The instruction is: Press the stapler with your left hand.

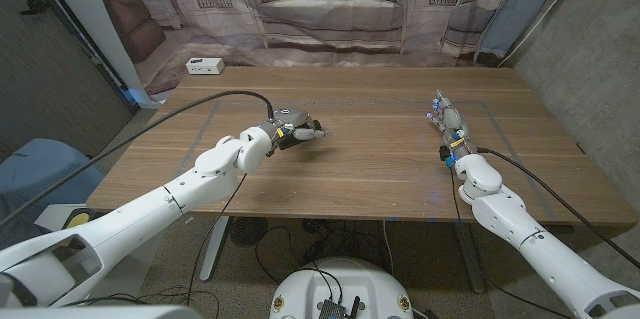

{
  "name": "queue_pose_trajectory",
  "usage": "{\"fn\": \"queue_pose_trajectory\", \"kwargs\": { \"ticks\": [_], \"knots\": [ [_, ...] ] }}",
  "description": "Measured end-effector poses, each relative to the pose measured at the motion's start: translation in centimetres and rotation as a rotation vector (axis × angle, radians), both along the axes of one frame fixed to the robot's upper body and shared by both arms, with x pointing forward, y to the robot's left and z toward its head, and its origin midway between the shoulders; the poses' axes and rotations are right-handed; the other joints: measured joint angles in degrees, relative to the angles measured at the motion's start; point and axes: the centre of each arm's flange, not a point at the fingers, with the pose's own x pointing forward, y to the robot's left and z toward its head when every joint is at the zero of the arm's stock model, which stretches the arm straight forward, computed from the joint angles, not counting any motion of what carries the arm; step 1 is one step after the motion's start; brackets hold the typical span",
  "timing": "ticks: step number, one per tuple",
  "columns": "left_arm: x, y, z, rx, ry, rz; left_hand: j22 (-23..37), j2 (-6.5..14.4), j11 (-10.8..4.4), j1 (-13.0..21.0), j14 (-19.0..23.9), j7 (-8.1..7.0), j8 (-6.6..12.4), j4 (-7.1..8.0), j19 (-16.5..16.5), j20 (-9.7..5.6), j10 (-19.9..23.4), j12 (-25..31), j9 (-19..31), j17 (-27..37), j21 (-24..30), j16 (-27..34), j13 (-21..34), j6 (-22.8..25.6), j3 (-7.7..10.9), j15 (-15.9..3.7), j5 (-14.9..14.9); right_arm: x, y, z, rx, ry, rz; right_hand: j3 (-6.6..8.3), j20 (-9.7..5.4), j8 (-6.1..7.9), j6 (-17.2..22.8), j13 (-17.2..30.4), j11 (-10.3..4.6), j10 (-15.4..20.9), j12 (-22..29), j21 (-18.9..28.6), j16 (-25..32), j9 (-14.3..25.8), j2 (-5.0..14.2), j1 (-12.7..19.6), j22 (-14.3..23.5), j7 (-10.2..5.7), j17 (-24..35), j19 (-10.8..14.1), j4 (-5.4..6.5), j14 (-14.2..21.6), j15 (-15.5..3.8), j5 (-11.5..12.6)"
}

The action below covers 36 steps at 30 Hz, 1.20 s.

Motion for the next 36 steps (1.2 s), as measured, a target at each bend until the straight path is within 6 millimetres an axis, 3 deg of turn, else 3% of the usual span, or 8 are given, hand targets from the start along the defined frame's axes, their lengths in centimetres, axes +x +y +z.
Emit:
{"fn": "queue_pose_trajectory", "kwargs": {
  "ticks": [10,36],
  "knots": [
    [0.41,-0.26,-0.2,0.014,0.031,0.009,0.0,0.0,0.01,0.0,1.2,0.09,0.03,-0.24,1.3,-0.9,0.8,0.0,0.0,0.0,0.3,0.5,0.1,0.7,-0.25,0.22,0.0,0.05,-0.25,-0.04,0.003,0.002,-0.002,0.0,0.0,0.0,0.0,0.0,0.0,0.0,0.0,0.0,0.0,0.0,0.0,0.0,0.0,0.0,0.0,0.0,0.0,0.0,0.0,-0.2],
    [0.98,-0.72,-0.7,0.052,0.097,0.039,-0.1,0.0,0.08,0.0,2.9,0.41,0.04,-0.23,2.2,-0.56,3.0,0.2,0.0,0.0,0.3,0.4,0.0,2.5,-0.25,0.21,0.0,0.12,-0.53,-0.02,0.003,0.005,-0.001,0.0,0.0,0.0,0.0,0.0,0.0,0.0,-0.5,0.0,-0.3,0.0,0.23,-0.2,0.0,0.0,0.0,0.0,0.01,0.0,-0.01,-0.2]
  ]
}}
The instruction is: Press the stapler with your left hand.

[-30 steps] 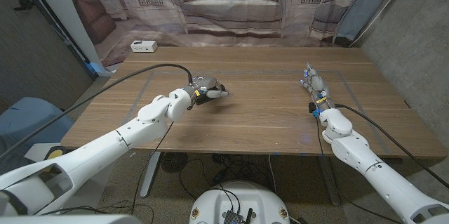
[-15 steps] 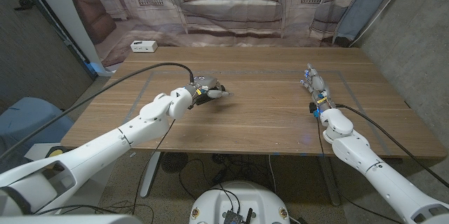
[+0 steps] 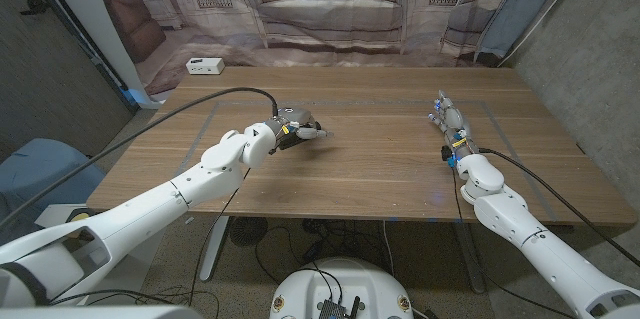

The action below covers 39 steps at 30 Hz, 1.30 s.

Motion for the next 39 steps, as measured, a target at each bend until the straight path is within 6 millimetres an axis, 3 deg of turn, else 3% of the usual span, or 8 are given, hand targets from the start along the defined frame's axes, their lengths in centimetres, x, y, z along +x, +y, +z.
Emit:
{"fn": "queue_pose_trajectory", "kwargs": {
  "ticks": [39],
  "knots": [
    [-0.17,0.44,-0.64,0.0,0.02,0.027,0.0,0.3,-0.03,-0.3,1.3,-0.06,0.0,-0.16,1.1,0.14,0.0,0.1,0.0,-0.1,0.0,0.1,0.0,1.2,-0.18,0.3,0.0,-0.29,0.09,-0.5,0.009,0.003,-0.003,-0.23,-0.11,-0.23,0.0,0.0,0.21,0.2,0.0,-0.4,0.0,0.0,0.0,0.0,0.0,0.0,0.0,0.1,-0.23,0.0,0.0,0.0]
  ]
}}
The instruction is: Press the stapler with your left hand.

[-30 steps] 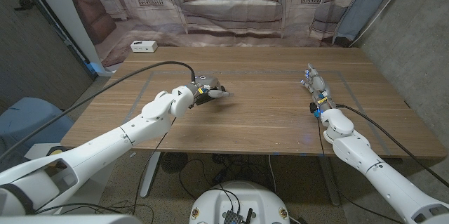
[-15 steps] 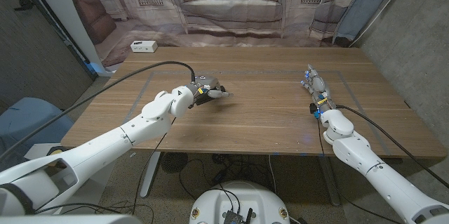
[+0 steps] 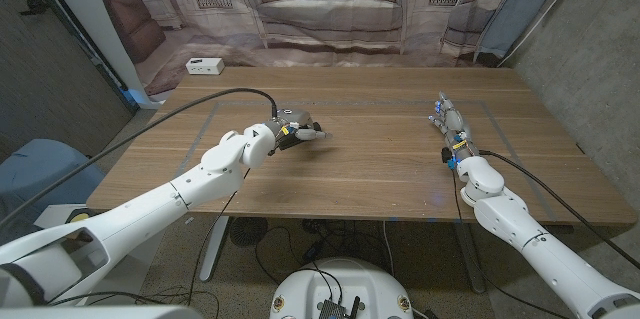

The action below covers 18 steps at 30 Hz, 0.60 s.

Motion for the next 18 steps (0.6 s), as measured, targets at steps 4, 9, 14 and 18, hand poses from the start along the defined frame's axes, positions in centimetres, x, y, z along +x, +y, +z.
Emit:
{"fn": "queue_pose_trajectory", "kwargs": {
  "ticks": [4,9,14,18],
  "knots": [
    [-0.1,0.06,-0.09,-0.004,-0.004,0.0,0.0,0.0,-0.01,0.0,-0.2,-0.08,0.0,0.0,0.0,0.0,0.0,0.0,0.0,0.1,0.0,0.0,0.0,-0.1,0.0,0.21,0.0,-0.04,0.02,0.04,0.001,-0.004,0.0,0.0,0.0,0.0,0.0,0.0,0.0,0.0,0.0,0.0,0.0,0.0,0.0,0.0,0.0,0.0,0.0,0.0,0.0,0.0,0.0,0.0],
    [-0.22,0.15,-0.28,-0.008,-0.002,0.0,0.1,0.3,-0.07,0.3,-0.2,-0.15,-0.32,0.01,0.0,0.0,0.1,0.0,0.0,0.2,0.0,-0.2,0.0,-0.6,0.0,0.21,0.0,-0.08,0.01,0.09,-0.001,-0.007,-0.002,0.0,0.0,0.0,0.0,0.0,0.0,0.0,0.0,0.0,0.0,0.0,0.0,0.0,0.0,0.0,0.0,0.0,0.0,0.2,0.21,0.0],
    [-0.45,0.34,0.0,-0.031,-0.039,0.0,0.1,1.0,-0.07,0.2,-0.5,-0.15,-0.45,-0.16,-0.2,0.21,0.1,0.0,0.0,0.2,0.0,-0.4,0.0,-0.6,0.17,0.46,0.0,-0.24,0.19,0.13,0.0,-0.012,0.0,0.0,0.0,0.0,0.2,0.0,0.0,0.0,0.0,0.0,0.0,0.0,0.0,0.0,0.0,-0.21,0.0,0.0,0.0,0.2,0.21,0.0],
    [-0.68,0.41,0.15,-0.046,-0.063,-0.001,0.1,1.3,-0.07,0.5,-0.7,-0.15,-0.5,-0.16,-0.2,0.21,0.1,0.0,0.0,0.1,0.0,-0.4,0.0,-0.6,0.17,0.24,0.0,-0.36,0.17,0.16,-0.001,-0.015,0.0,0.0,0.0,0.0,0.2,0.0,0.0,0.0,0.0,0.0,0.0,0.0,0.0,0.0,0.0,-0.21,0.0,0.0,0.0,0.2,0.21,0.0]
  ]
}}
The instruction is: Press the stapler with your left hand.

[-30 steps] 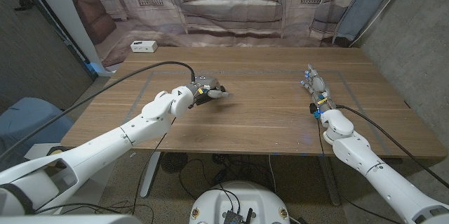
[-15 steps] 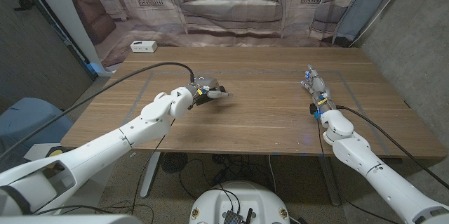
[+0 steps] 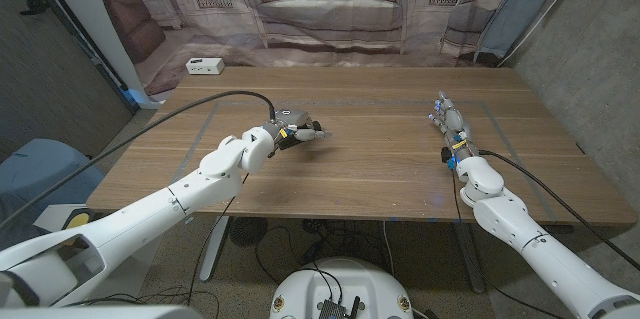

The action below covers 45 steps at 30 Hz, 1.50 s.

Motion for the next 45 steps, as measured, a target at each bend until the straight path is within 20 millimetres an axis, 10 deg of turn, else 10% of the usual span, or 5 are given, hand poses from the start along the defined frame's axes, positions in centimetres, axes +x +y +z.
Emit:
{"fn": "queue_pose_trajectory", "kwargs": {
  "ticks": [45],
  "knots": [
    [-1.3,0.7,0.2,-0.1,-0.116,-0.008,0.0,1.6,0.49,1.6,-1.3,0.4,-0.43,-0.69,-0.8,0.33,-1.0,-1.3,0.2,0.2,-0.7,-0.4,0.5,-2.4,1.06,0.72,0.0,-0.5,-0.1,0.2,0.0,-0.019,-0.005,-0.12,0.31,0.0,0.2,0.0,0.0,0.0,0.0,-0.3,0.0,0.0,0.3,-0.3,0.0,0.21,0.3,0.3,-0.37,0.0,-0.01,0.0]
  ]
}}
